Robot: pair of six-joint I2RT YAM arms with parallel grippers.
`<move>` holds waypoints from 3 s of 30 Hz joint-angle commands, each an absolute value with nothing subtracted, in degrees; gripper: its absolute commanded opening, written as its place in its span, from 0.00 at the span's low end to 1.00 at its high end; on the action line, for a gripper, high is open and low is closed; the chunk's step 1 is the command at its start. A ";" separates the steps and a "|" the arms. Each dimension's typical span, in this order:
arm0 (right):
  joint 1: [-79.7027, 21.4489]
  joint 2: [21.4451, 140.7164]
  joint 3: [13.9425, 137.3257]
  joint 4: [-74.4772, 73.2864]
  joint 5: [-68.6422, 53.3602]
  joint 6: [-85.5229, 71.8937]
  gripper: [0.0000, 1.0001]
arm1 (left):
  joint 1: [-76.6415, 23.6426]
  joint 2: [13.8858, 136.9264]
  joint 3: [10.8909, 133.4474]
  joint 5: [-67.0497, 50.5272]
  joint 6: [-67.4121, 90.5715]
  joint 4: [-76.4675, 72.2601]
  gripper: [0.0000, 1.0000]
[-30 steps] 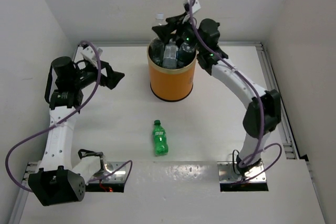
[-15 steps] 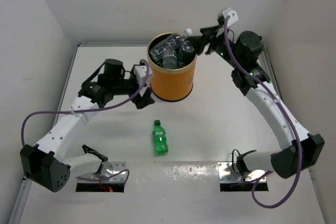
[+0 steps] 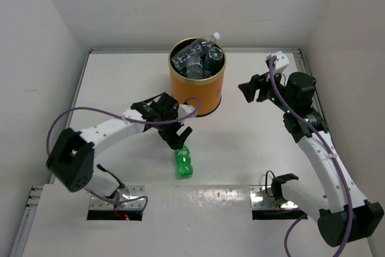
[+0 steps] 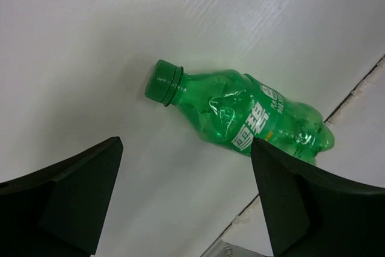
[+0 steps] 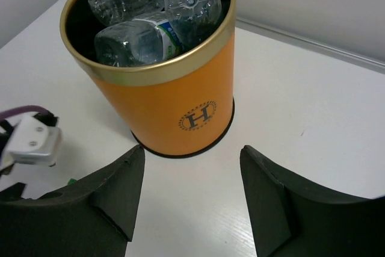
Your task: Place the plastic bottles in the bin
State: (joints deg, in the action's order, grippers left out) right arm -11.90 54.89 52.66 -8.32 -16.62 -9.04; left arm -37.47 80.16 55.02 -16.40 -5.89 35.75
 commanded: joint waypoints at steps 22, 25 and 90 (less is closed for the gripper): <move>-6.42 52.03 50.10 -10.98 -20.13 -7.56 0.63 | -36.39 99.57 58.71 -21.80 21.09 36.22 0.99; -5.98 51.42 50.10 -11.69 -20.04 -7.12 0.63 | -36.39 100.90 59.33 -22.32 19.78 35.60 0.86; -5.54 53.53 48.68 -8.00 -26.72 -10.11 0.70 | -31.38 97.82 94.03 -10.46 -1.77 1.57 1.00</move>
State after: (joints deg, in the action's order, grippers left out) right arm -5.74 54.65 46.41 -8.60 -25.82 -10.28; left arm -33.10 101.32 91.70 -11.79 -4.01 -0.32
